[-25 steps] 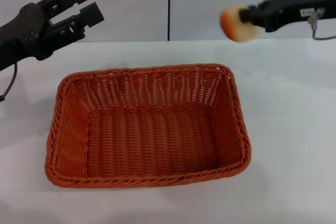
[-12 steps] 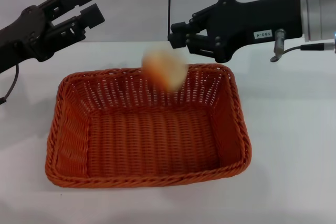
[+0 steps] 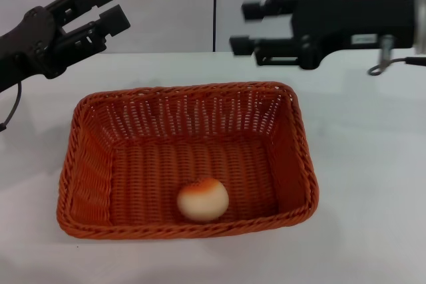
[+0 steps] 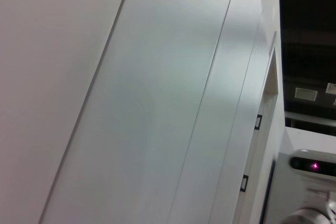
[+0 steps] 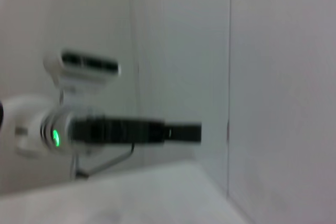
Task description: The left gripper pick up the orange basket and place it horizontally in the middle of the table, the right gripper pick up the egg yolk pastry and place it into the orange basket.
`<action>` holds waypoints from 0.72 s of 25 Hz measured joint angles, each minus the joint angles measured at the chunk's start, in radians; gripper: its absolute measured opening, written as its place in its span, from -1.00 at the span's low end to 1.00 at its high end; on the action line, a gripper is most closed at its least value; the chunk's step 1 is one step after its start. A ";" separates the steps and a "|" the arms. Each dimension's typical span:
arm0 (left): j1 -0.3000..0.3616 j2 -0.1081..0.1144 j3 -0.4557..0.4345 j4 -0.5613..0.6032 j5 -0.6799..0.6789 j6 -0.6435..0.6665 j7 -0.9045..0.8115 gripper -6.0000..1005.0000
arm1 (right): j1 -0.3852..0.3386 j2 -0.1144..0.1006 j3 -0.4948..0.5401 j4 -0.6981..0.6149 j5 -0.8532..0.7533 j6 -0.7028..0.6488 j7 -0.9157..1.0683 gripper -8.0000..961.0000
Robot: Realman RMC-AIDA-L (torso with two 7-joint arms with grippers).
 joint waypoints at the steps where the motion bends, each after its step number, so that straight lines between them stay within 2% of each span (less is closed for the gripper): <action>1: 0.001 -0.001 -0.002 0.000 -0.001 0.000 0.005 0.56 | -0.026 0.000 0.011 0.009 0.052 0.000 -0.049 0.08; 5: -0.004 -0.002 -0.016 -0.010 -0.009 -0.003 0.037 0.56 | -0.137 -0.002 0.059 0.103 0.323 -0.014 -0.309 0.23; 9: -0.007 -0.004 -0.066 -0.105 -0.095 -0.012 0.145 0.56 | -0.232 -0.002 0.126 0.276 0.572 -0.057 -0.574 0.31; 11: -0.007 -0.004 -0.076 -0.129 -0.118 -0.016 0.180 0.56 | -0.256 -0.001 0.185 0.419 0.684 -0.104 -0.708 0.31; 14: 0.001 -0.006 -0.137 -0.248 -0.213 -0.049 0.358 0.56 | -0.260 -0.005 0.293 0.687 0.850 -0.220 -0.900 0.31; 17: 0.002 -0.007 -0.167 -0.296 -0.240 -0.057 0.424 0.56 | -0.253 -0.007 0.433 0.925 0.942 -0.341 -1.075 0.31; 18: 0.008 -0.008 -0.262 -0.418 -0.302 -0.063 0.596 0.56 | -0.252 -0.005 0.481 0.984 0.960 -0.370 -1.120 0.31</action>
